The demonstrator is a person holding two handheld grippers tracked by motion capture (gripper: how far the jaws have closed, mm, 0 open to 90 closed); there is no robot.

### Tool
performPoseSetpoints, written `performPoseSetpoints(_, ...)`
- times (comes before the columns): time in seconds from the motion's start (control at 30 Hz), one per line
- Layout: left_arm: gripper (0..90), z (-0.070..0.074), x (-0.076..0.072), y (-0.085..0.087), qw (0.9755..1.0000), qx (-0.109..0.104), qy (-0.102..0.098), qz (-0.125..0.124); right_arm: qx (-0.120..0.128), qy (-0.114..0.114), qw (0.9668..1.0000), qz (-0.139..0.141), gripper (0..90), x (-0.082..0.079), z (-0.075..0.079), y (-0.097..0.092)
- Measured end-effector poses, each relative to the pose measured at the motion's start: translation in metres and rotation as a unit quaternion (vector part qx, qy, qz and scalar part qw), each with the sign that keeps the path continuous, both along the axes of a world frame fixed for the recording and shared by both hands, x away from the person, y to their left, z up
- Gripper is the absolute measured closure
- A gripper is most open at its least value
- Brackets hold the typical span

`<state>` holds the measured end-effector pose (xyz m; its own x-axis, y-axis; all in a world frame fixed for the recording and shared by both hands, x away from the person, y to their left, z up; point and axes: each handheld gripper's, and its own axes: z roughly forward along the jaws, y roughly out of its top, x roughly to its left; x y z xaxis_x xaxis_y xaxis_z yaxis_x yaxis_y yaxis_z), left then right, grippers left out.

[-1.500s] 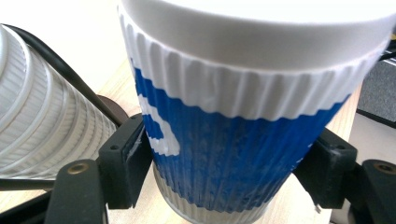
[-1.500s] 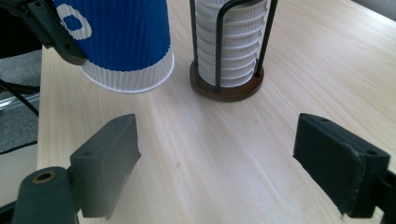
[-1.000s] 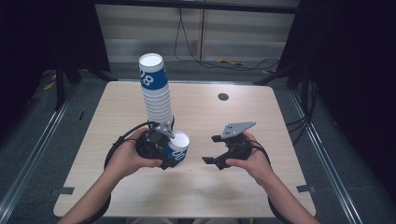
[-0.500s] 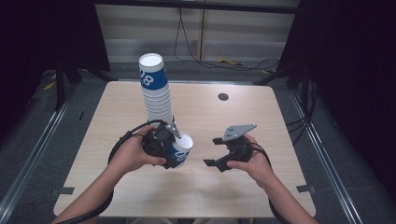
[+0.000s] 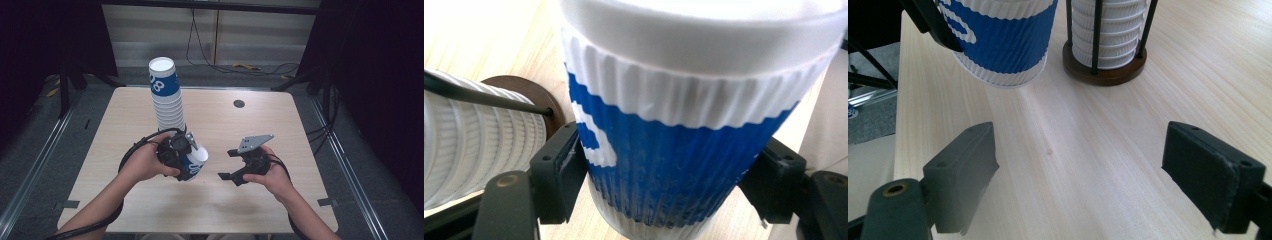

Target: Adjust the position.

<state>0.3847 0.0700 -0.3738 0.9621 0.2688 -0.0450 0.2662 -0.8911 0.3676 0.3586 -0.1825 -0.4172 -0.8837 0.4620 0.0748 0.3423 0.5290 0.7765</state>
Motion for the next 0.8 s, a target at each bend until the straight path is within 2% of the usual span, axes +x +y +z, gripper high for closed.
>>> performPoseSetpoints(0.1, 27.4, -0.001, 0.0, -0.001, 1.0, 0.008, 0.003, 0.002, -0.005, 0.002, 1.0, 0.003, 13.4, 0.0, -0.001, 0.0)
performPoseSetpoints(0.13, 27.4, -0.001, 0.002, -0.002, 0.9999, 0.017, 0.003, -0.004, -0.005, 0.002, 1.0, 0.003, 13.5, -0.001, -0.001, 0.0)
performPoseSetpoints(0.17, 27.4, -0.001, 0.001, -0.002, 0.9998, 0.017, 0.006, 0.003, -0.006, 0.003, 1.0, 0.004, 13.5, -0.001, -0.001, 0.0)
performPoseSetpoints(0.27, 27.5, 0.0, 0.003, -0.004, 0.9995, 0.029, 0.004, -0.009, -0.006, 0.002, 1.0, 0.003, 13.5, 0.0, -0.002, -0.001)
performPoseSetpoints(0.33, 27.4, 0.0, 0.002, -0.005, 0.9996, 0.027, 0.008, -0.001, -0.005, 0.003, 1.0, 0.002, 13.5, 0.0, -0.002, -0.002)
performPoseSetpoints(0.37, 27.5, 0.002, 0.004, -0.006, 0.9993, 0.033, 0.007, -0.015, -0.007, 0.003, 1.0, 0.002, 13.5, 0.0, -0.003, -0.002)
performPoseSetpoints(0.43, 27.4, 0.002, 0.003, -0.007, 0.9996, 0.027, 0.012, -0.004, -0.006, 0.004, 1.0, 0.003, 13.5, -0.001, -0.003, -0.002)
performPoseSetpoints(0.5, 27.4, 0.002, 0.004, -0.007, 0.9994, 0.031, 0.008, -0.015, -0.006, 0.005, 1.0, 0.004, 13.5, -0.001, -0.003, -0.002)
performPoseSetpoints(0.53, 27.4, 0.002, 0.004, -0.008, 0.9992, 0.035, 0.013, -0.012, -0.006, 0.004, 1.0, 0.006, 13.6, -0.001, -0.003, -0.002)
performPoseSetpoints(0.57, 27.4, 0.001, 0.004, -0.009, 0.9994, 0.031, 0.009, -0.016, -0.006, 0.006, 0.9999, 0.007, 13.7, -0.002, -0.002, -0.002)
performPoseSetpoints(0.6, 27.4, 0.001, 0.004, -0.01, 0.9991, 0.037, 0.015, -0.018, -0.007, 0.007, 0.9999, 0.008, 13.7, -0.002, -0.002, -0.001)
performPoseSetpoints(0.7, 27.3, -0.002, 0.003, -0.013, 0.999, 0.041, 0.014, -0.008, -0.009, 0.006, 0.9998, 0.014, 13.7, -0.002, -0.001, 0.0)
performPoseSetpoints(0.73, 27.4, -0.002, 0.005, -0.014, 0.9983, 0.054, 0.016, -0.017, -0.009, 0.006, 0.9998, 0.015, 13.7, -0.002, -0.001, 0.001)
performPoseSetpoints(0.8, 27.4, -0.003, 0.005, -0.016, 0.998, 0.058, 0.017, -0.02, -0.009, 0.007, 0.9998, 0.017, 13.7, -0.002, 0.0, 0.002)
